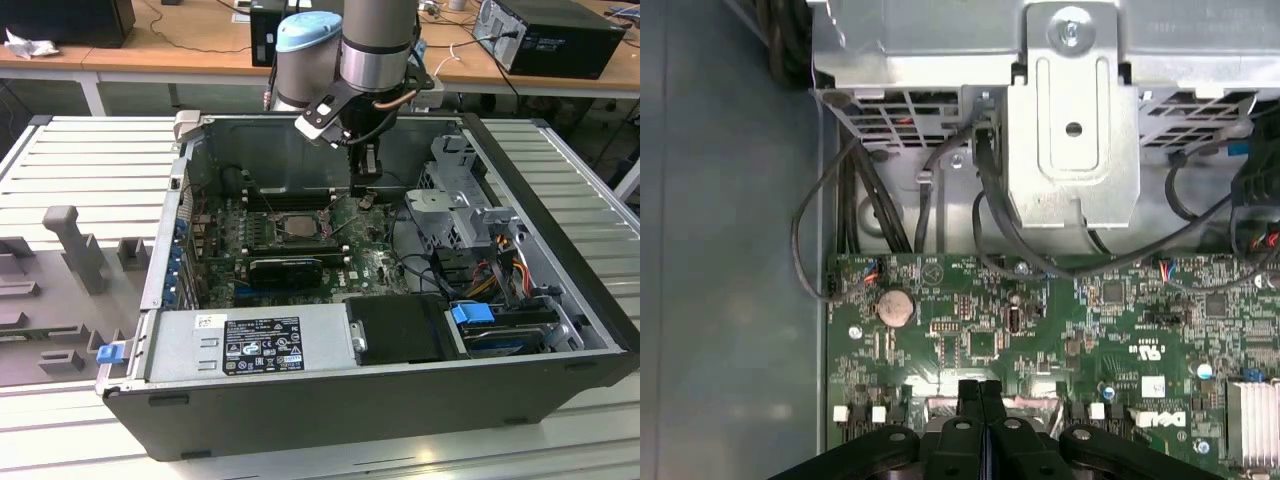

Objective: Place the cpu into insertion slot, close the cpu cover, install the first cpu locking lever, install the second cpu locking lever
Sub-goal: 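Close the cpu cover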

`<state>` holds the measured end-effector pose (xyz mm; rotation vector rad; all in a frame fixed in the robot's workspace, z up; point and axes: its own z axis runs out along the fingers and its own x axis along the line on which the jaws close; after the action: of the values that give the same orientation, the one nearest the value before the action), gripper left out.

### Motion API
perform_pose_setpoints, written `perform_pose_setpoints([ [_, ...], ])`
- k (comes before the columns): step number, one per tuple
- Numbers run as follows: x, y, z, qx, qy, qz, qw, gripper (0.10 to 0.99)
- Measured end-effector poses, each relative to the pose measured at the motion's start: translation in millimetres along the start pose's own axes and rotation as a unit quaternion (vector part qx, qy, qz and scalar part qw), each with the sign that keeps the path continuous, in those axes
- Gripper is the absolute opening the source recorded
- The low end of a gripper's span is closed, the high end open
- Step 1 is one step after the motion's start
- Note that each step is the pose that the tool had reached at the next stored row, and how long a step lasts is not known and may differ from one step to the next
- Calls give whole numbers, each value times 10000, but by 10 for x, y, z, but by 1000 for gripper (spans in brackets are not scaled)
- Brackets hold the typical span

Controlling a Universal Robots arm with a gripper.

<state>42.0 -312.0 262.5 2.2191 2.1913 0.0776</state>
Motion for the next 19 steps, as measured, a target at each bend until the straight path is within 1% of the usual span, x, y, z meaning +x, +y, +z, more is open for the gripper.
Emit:
perform_pose_setpoints([
  [2,1,44,3,0,0,-1,10000,106],
  [4,2,136,9,1,1,0,10000,106],
  [6,2,180,22,6,0,-1,10000,106],
  [12,-4,200,115,68,3,-79,9999,106],
  [18,-19,197,153,71,9,-183,9998,106],
  [19,-20,195,156,78,8,-189,9998,106],
])
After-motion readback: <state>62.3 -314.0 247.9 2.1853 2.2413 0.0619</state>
